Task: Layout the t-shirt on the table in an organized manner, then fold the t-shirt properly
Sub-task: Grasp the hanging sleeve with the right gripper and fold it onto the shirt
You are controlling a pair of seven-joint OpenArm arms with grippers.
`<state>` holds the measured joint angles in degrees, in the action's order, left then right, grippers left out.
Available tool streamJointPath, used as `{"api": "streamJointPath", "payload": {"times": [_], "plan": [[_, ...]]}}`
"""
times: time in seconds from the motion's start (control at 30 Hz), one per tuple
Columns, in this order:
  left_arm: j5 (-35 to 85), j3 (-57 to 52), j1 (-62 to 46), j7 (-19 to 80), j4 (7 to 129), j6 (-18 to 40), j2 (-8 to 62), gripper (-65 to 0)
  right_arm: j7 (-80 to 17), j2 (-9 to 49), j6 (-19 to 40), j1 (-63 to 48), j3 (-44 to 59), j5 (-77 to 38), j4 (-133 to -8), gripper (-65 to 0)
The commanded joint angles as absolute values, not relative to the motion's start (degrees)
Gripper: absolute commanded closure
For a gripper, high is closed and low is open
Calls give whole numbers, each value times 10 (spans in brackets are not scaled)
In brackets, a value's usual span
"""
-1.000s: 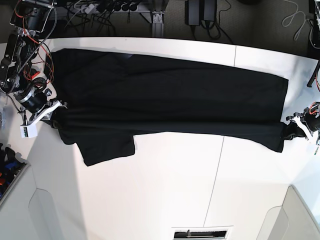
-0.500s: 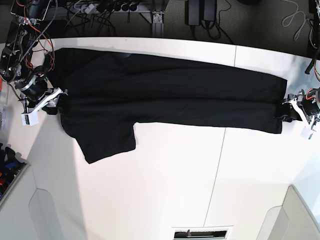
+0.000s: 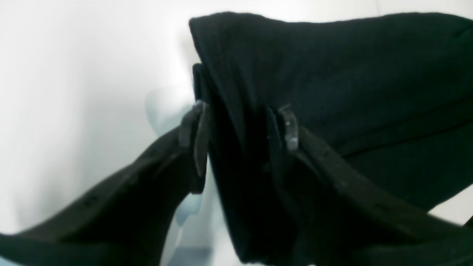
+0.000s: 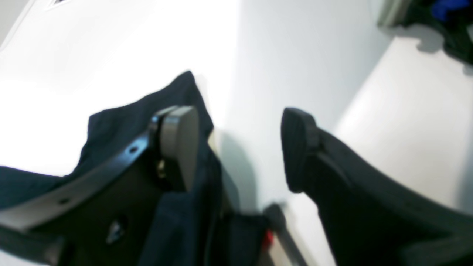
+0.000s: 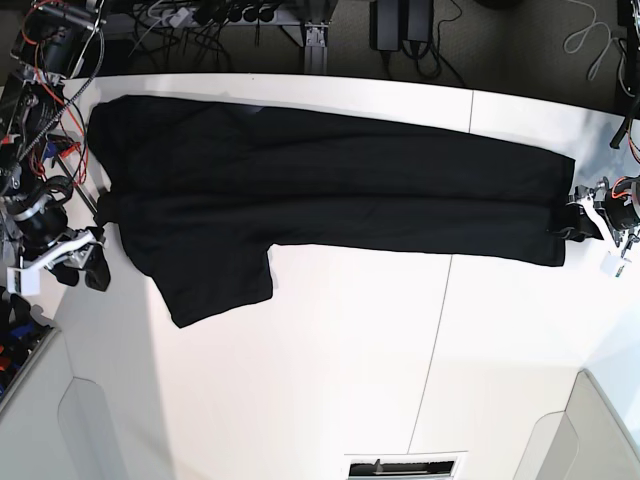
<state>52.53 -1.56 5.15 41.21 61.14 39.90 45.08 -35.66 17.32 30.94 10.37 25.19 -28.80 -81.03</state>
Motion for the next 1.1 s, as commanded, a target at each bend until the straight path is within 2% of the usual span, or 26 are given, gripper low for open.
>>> {"api": "streamJointPath", "payload": {"times": [0.0, 0.2, 0.33, 0.8, 0.83, 0.87, 0.93, 0.97, 1.07], "plan": [[534, -22, 62, 405, 619, 400, 467, -285, -342, 180, 313, 133, 238, -292, -797, -356], [542, -22, 62, 405, 620, 400, 466, -285, -290, 167, 298, 235, 160, -222, -628, -356], [542, -22, 62, 406, 620, 400, 467, -285, -281, 153, 296, 270, 153, -213, -549, -356], [542, -22, 62, 406, 619, 400, 450, -285, -298, 80, 314, 271, 152, -209, -537, -347], [542, -22, 62, 406, 619, 400, 449, -285, -298, 79, 314, 271, 152, -208, -537, -312], [542, -22, 62, 406, 619, 400, 449, -285, -298, 79, 316, 271, 152, -208, -537, -251], [542, -22, 62, 405, 620, 400, 449, -285, -298, 79, 322, 271, 152, -208, -538, -57], [543, -22, 62, 405, 620, 400, 449, -285, -302, 79, 324, 271, 152, -208, -540, 0], [556, -22, 62, 406, 620, 400, 449, -285, -339, 79, 323, 271, 153, -243, -558, 0]]}}
